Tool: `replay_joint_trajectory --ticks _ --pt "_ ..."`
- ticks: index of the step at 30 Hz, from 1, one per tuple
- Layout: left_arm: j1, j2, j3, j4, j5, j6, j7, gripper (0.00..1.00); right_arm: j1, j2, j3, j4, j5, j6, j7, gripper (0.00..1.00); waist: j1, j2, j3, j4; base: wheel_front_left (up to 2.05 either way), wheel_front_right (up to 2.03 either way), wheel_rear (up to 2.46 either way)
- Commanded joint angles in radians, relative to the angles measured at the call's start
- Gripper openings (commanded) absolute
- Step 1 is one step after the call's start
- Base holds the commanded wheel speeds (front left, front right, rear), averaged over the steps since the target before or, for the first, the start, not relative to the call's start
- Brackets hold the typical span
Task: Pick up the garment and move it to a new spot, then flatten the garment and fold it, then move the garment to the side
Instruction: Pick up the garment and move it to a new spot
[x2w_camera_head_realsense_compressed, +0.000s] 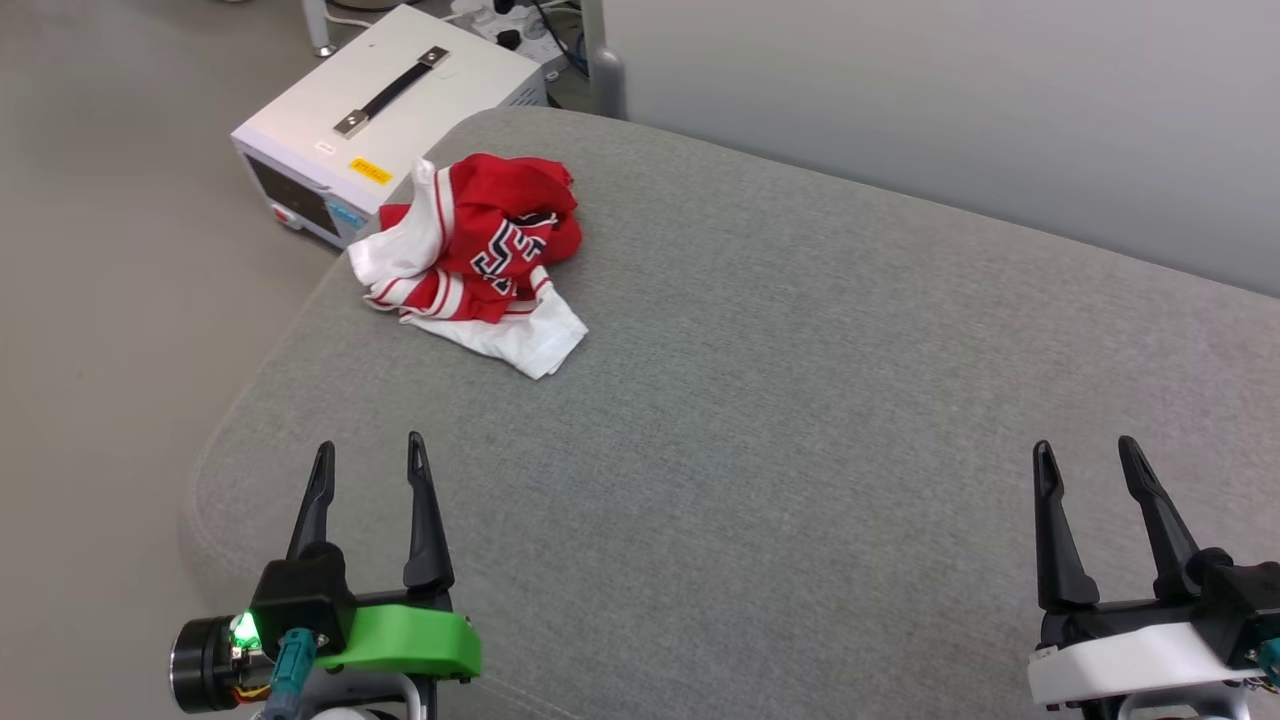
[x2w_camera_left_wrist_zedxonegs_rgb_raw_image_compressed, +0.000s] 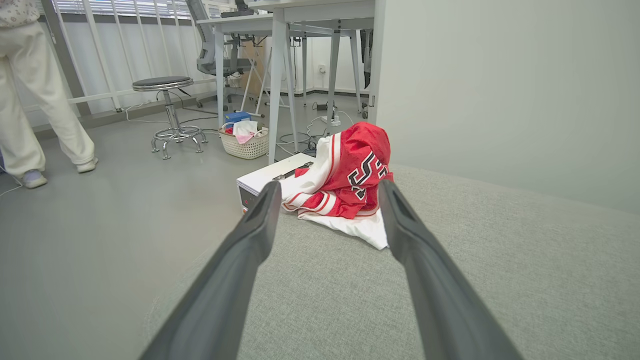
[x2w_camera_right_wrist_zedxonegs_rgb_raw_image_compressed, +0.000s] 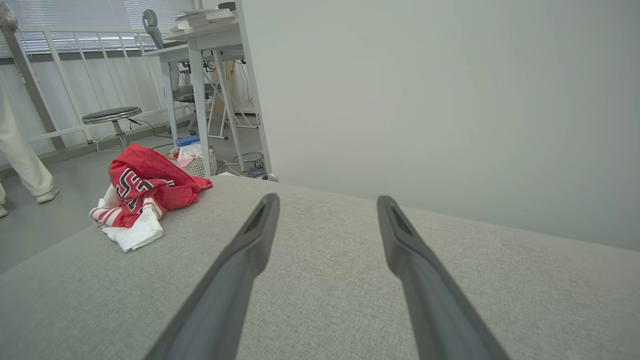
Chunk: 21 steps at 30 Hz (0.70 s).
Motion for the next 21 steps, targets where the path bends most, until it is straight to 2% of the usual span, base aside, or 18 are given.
replay_joint_trajectory --ticks 1,11,16,21 --pt "-0.006 -0.003 0.006 -0.002 -0.007 0.002 -0.006 1.00 -0.009 -0.002 0.002 -0.006 -0.009 -0.001 -0.009 1.00 0.0000 0.0000 0.002 0.070 0.00 0.00 0.00" --pt "0.008 -0.003 0.033 0.003 -0.032 0.000 -0.006 1.00 -0.010 -0.002 0.011 -0.003 -0.008 -0.001 -0.009 1.00 0.0000 0.0000 -0.007 0.149 0.00 0.00 0.00" --pt "0.008 -0.003 0.041 0.006 -0.045 -0.002 -0.006 1.00 -0.012 -0.002 0.013 -0.002 -0.010 -0.001 -0.009 1.00 0.0000 0.0000 -0.006 0.152 0.00 0.00 0.00" --pt "-0.026 -0.003 0.065 0.013 -0.090 -0.024 -0.006 1.00 -0.021 -0.002 0.021 -0.007 -0.021 -0.001 -0.009 1.00 0.0000 0.0000 0.014 0.124 0.00 0.00 0.00"
